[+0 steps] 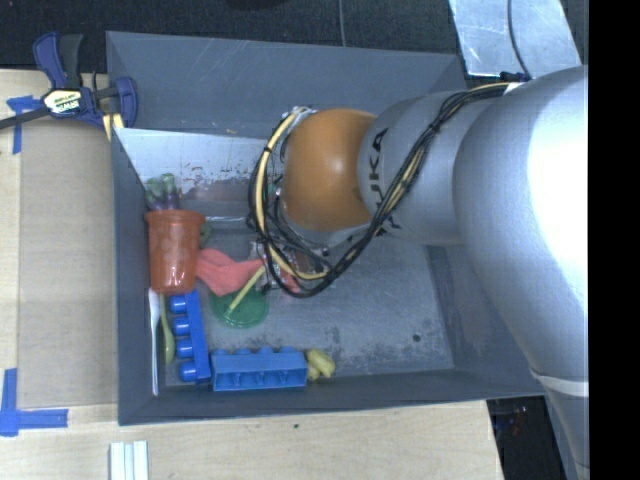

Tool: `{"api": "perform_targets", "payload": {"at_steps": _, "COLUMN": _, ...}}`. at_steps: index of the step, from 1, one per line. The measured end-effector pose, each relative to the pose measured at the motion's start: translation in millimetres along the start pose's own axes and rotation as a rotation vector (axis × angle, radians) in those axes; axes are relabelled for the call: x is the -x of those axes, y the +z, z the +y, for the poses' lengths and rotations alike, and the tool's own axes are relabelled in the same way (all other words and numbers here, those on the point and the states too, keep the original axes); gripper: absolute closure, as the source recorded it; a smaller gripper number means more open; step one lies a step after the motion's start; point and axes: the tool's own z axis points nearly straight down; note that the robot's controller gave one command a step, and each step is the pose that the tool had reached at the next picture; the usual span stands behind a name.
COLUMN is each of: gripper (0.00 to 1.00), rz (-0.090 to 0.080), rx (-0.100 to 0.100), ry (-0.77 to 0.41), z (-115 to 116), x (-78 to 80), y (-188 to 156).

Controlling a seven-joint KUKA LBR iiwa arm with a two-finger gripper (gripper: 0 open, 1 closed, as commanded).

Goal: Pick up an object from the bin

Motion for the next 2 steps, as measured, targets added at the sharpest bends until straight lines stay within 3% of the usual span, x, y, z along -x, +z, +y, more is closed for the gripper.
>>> {"api": "perform_targets", "payload": {"at_steps": 2, "gripper": 1.0, "rz": 0.01, "rx": -0.001, "ry": 0.0, "z": -0.2, "x": -2.5, "y": -29.6}}
